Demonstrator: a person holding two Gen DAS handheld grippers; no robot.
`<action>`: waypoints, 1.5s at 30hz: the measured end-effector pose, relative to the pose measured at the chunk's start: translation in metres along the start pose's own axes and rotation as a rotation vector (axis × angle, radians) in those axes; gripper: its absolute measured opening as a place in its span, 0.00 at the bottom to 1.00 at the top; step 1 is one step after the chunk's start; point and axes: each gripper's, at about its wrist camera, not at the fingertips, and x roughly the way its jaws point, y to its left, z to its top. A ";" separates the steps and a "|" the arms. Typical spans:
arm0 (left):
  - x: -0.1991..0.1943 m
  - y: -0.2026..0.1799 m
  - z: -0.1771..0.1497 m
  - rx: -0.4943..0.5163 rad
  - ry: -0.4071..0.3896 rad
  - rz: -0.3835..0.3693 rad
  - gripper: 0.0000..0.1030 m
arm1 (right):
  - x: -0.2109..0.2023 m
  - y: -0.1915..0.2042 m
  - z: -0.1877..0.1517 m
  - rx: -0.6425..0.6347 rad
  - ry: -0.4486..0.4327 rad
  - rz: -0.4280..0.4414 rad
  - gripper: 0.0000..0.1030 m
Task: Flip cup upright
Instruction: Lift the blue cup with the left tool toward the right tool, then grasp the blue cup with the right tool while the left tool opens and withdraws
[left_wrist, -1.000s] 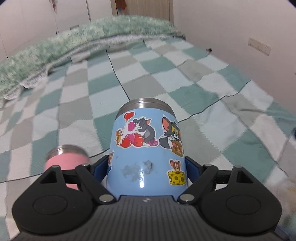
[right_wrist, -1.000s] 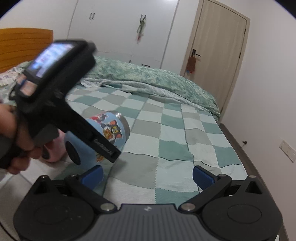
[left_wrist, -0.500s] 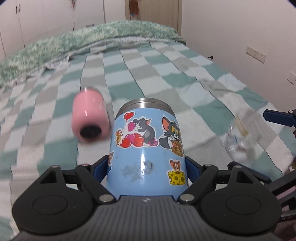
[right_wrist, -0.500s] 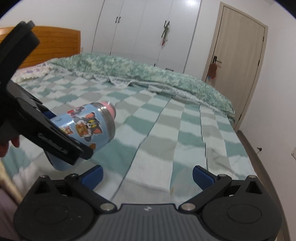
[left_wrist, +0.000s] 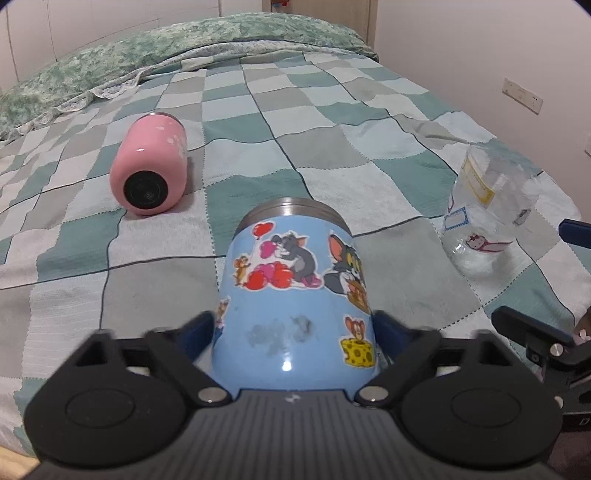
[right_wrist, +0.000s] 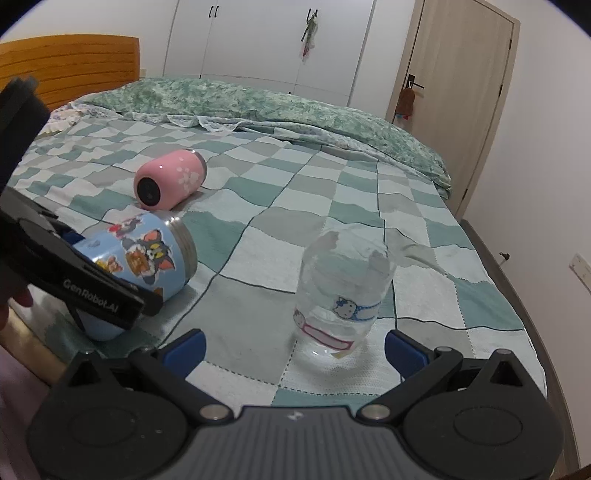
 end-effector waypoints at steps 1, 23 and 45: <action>-0.008 0.002 -0.003 0.002 -0.037 -0.002 1.00 | -0.001 0.000 0.001 0.000 -0.003 0.001 1.00; -0.075 0.123 -0.066 -0.101 -0.296 0.114 1.00 | 0.062 0.076 0.092 0.237 0.226 0.260 1.00; -0.031 0.147 -0.049 0.046 -0.318 -0.019 1.00 | 0.135 0.060 0.088 0.697 0.482 0.316 0.81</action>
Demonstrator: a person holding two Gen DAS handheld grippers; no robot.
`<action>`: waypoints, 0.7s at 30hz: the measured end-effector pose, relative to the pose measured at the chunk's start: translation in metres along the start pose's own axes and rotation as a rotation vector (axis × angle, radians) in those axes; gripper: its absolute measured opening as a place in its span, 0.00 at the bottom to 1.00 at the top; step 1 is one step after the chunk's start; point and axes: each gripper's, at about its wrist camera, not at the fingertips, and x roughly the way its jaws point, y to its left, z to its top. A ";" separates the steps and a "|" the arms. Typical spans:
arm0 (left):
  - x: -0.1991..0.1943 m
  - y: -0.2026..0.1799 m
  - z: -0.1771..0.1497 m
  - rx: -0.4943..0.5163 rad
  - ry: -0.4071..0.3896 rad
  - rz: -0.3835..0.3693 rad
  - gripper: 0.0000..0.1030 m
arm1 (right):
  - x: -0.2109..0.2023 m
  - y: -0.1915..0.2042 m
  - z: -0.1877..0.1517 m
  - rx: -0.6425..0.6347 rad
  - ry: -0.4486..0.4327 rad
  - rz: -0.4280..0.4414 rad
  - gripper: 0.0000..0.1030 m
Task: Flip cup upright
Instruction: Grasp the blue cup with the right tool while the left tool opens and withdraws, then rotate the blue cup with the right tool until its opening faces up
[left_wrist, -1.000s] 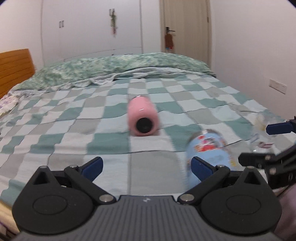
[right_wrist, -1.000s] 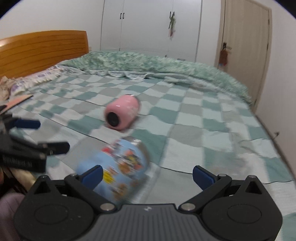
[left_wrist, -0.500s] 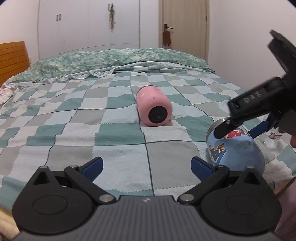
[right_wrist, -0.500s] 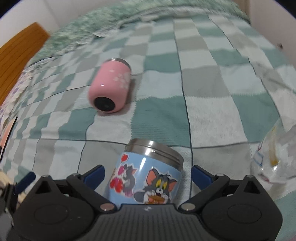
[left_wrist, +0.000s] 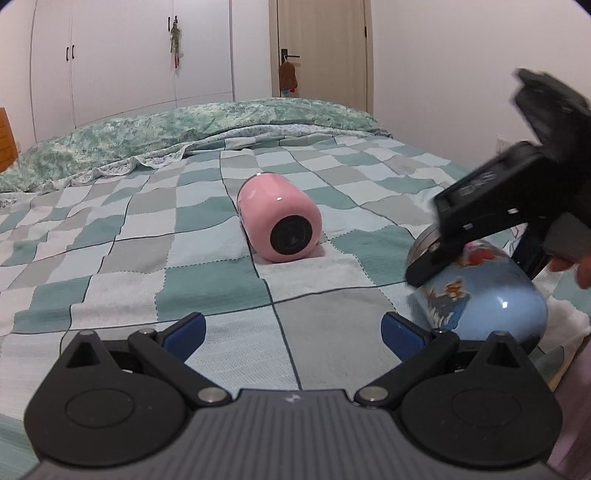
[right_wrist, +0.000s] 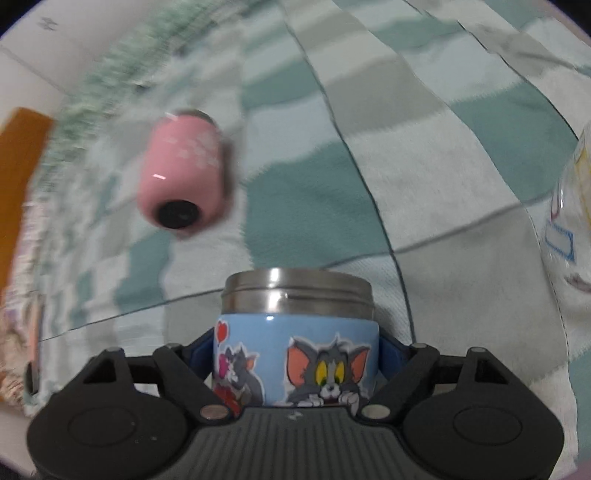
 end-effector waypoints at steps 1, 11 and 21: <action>-0.002 0.001 -0.001 -0.005 -0.005 -0.004 1.00 | -0.009 -0.002 -0.004 -0.017 -0.031 0.022 0.81; -0.027 -0.001 0.000 -0.055 -0.052 0.017 1.00 | -0.101 0.015 -0.072 -0.495 -0.635 0.029 0.81; -0.039 -0.021 0.001 -0.087 -0.067 0.026 1.00 | -0.031 -0.006 -0.051 -0.559 -0.667 -0.168 0.81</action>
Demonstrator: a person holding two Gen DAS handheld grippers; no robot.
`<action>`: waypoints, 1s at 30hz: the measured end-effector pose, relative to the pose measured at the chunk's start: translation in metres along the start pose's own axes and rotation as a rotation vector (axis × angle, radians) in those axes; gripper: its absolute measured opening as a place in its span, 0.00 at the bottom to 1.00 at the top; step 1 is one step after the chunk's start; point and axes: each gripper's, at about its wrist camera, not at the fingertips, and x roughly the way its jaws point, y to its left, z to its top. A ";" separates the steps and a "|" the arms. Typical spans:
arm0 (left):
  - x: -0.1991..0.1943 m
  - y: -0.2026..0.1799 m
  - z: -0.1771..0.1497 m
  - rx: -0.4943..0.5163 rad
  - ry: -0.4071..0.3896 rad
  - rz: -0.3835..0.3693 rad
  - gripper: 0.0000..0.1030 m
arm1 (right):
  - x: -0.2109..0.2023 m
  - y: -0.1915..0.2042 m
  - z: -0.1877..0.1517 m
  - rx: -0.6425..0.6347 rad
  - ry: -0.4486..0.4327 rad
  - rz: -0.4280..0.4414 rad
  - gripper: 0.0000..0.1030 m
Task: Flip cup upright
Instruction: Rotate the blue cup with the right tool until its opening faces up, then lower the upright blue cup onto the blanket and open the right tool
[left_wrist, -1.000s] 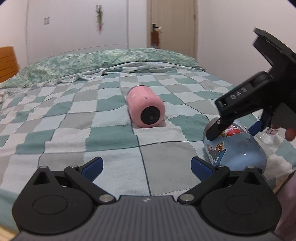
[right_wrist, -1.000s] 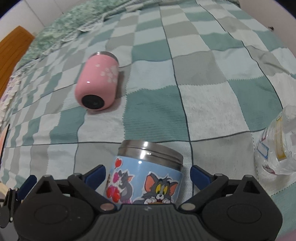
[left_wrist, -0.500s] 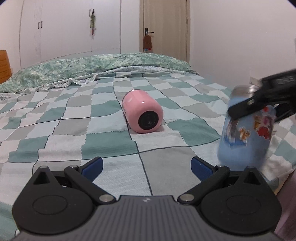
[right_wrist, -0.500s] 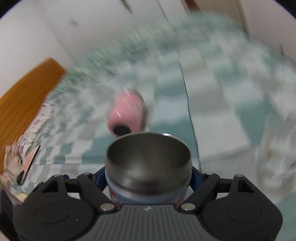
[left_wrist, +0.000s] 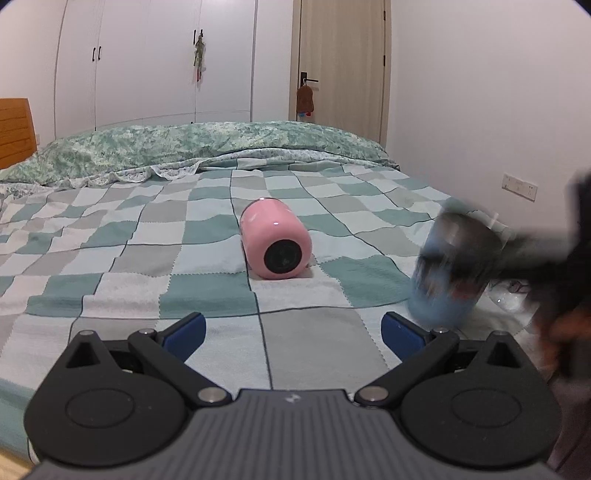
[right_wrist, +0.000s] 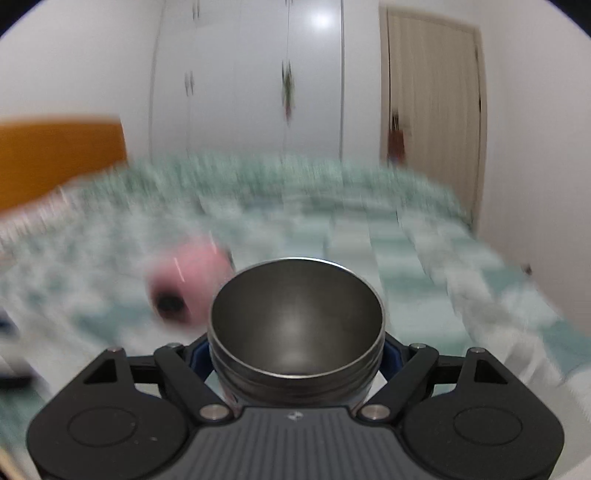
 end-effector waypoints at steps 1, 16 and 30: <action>-0.002 -0.002 0.000 0.000 0.000 0.000 1.00 | -0.004 -0.003 -0.007 0.000 -0.075 0.014 0.81; -0.018 -0.016 0.004 0.032 -0.017 0.030 1.00 | -0.008 -0.008 -0.013 0.017 -0.074 0.050 0.81; -0.037 -0.030 0.008 0.039 -0.058 0.053 1.00 | -0.040 -0.015 -0.004 0.016 -0.188 0.041 1.00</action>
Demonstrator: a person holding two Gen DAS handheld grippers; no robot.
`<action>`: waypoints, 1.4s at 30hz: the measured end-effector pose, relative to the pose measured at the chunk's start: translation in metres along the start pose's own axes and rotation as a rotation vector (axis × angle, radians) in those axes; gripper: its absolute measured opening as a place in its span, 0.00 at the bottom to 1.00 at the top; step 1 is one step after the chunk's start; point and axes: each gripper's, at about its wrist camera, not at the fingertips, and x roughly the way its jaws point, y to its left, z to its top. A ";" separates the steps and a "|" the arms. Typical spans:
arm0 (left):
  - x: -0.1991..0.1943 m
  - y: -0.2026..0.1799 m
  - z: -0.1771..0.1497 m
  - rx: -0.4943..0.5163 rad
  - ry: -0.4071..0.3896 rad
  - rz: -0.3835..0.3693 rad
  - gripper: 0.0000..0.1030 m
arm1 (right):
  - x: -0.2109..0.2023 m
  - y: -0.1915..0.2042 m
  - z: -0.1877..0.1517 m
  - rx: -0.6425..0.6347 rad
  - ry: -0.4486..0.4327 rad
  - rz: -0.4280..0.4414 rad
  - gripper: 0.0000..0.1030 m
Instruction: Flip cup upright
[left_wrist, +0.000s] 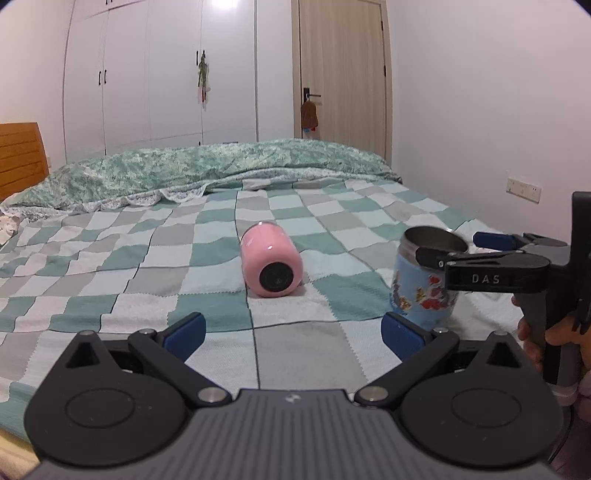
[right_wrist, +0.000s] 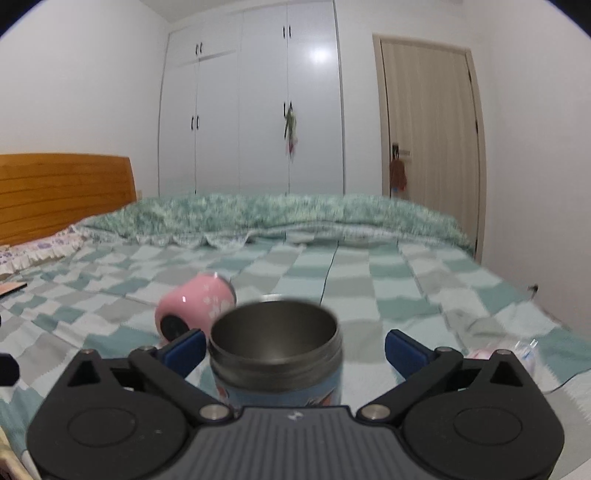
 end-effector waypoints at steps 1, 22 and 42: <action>-0.004 -0.003 0.001 0.000 -0.008 0.005 1.00 | -0.007 0.000 0.003 -0.003 -0.018 0.003 1.00; -0.153 -0.110 -0.032 -0.124 -0.270 0.091 1.00 | -0.244 -0.020 -0.001 0.002 -0.198 -0.003 1.00; -0.159 -0.126 -0.055 -0.106 -0.313 0.099 1.00 | -0.262 -0.036 -0.038 0.019 -0.137 -0.037 1.00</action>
